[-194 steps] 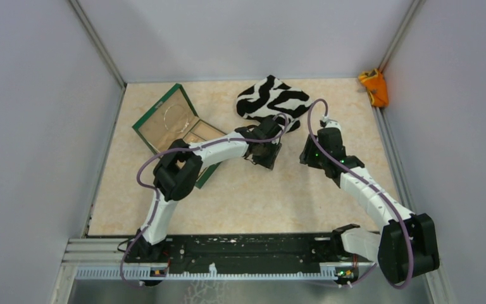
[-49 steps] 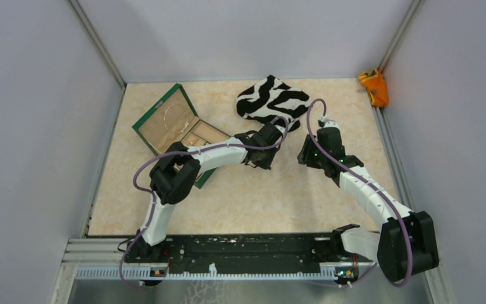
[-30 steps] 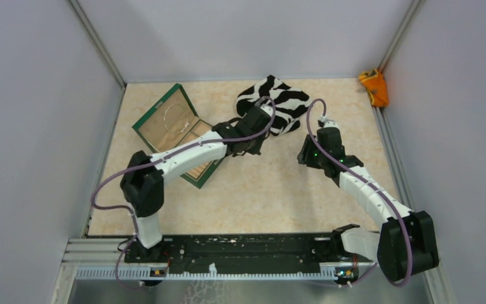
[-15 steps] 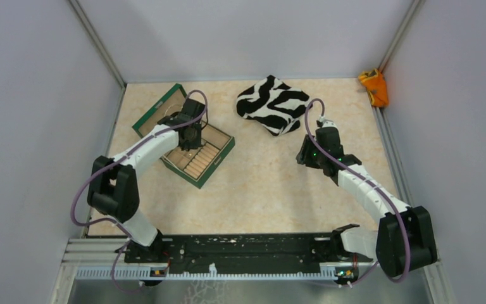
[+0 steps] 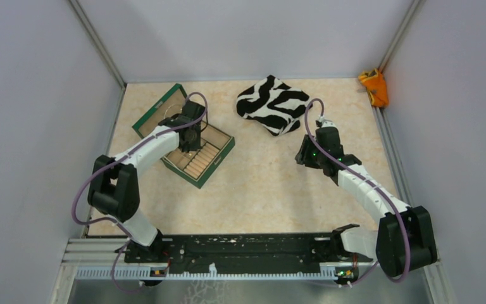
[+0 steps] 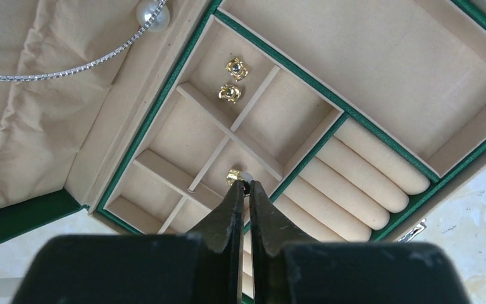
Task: Organize the mixed jewelry
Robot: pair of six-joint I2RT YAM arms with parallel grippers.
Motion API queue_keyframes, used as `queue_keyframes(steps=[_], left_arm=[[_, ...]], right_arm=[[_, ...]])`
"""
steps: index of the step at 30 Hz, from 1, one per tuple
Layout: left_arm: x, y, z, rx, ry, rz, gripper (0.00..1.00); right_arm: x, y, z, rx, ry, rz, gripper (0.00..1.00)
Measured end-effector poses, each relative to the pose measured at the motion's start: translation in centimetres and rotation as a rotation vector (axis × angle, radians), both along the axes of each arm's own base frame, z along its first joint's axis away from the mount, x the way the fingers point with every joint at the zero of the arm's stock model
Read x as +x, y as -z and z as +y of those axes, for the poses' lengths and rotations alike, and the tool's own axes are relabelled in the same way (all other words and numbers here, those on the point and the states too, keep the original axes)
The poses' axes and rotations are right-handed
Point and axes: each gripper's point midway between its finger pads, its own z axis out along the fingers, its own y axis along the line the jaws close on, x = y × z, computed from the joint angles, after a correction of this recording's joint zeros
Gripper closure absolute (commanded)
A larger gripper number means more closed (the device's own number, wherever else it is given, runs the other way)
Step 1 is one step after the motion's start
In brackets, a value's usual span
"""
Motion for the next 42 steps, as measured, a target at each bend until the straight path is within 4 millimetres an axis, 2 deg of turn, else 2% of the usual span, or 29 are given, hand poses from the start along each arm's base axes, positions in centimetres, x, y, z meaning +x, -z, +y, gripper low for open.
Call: queue_keyframes(steps=[2, 5, 12, 16, 18, 21, 24, 27, 29, 31, 34, 36, 38, 42], left_arm=[[0.0, 0.1, 0.1, 0.005, -0.005, 0.001, 0.8], [0.1, 0.2, 0.2, 0.012, -0.014, -0.001, 0.75], [0.1, 0.0, 0.4, 0.013, -0.028, -0.008, 0.73], [0.0, -1.4, 0.4, 0.0, -0.027, -0.036, 0.73], [0.3, -2.9, 0.3, -0.012, -0.026, -0.063, 0.71], [1.3, -6.4, -0.1, -0.043, -0.018, -0.142, 0.64], [2.5, -10.6, -0.3, -0.084, -0.011, -0.231, 0.63], [4.6, -16.2, 0.1, -0.139, -0.014, -0.351, 0.6], [5.6, -19.0, 1.0, -0.16, -0.032, -0.413, 0.54], [6.8, -21.9, 2.8, -0.184, -0.062, -0.476, 0.53], [8.4, -24.2, 6.5, -0.197, -0.136, -0.539, 0.53], [9.1, -24.0, 9.0, -0.193, -0.185, -0.542, 0.53], [9.9, -22.6, 11.6, -0.192, -0.233, -0.512, 0.54], [10.8, -19.2, 14.4, -0.213, -0.278, -0.433, 0.55]], right_arm=[[0.0, 0.0, 0.0, 0.0, 0.0, 0.0, 0.57], [0.0, 0.0, 0.0, 0.0, 0.0, 0.0, 0.57], [0.0, 0.0, 0.0, 0.001, 0.0, 0.0, 0.57], [0.0, 0.0, 0.0, 0.002, -0.002, 0.0, 0.58], [0.0, 0.0, 0.1, 0.003, -0.003, 0.001, 0.58], [0.0, 0.0, 0.1, 0.006, -0.005, 0.001, 0.58], [-0.1, 0.0, 0.2, 0.007, -0.007, 0.002, 0.58], [-0.1, 0.0, 0.2, 0.008, -0.008, 0.002, 0.58], [-0.1, 0.0, 0.2, 0.009, -0.008, 0.002, 0.58], [-0.1, 0.0, 0.2, 0.009, -0.009, 0.002, 0.58], [-0.1, 0.0, 0.3, 0.01, -0.01, 0.002, 0.58], [-0.1, 0.0, 0.3, 0.011, -0.011, 0.003, 0.58], [-0.1, 0.0, 0.3, 0.014, -0.013, 0.003, 0.58], [-0.2, -0.1, 0.4, 0.019, -0.019, 0.005, 0.58]])
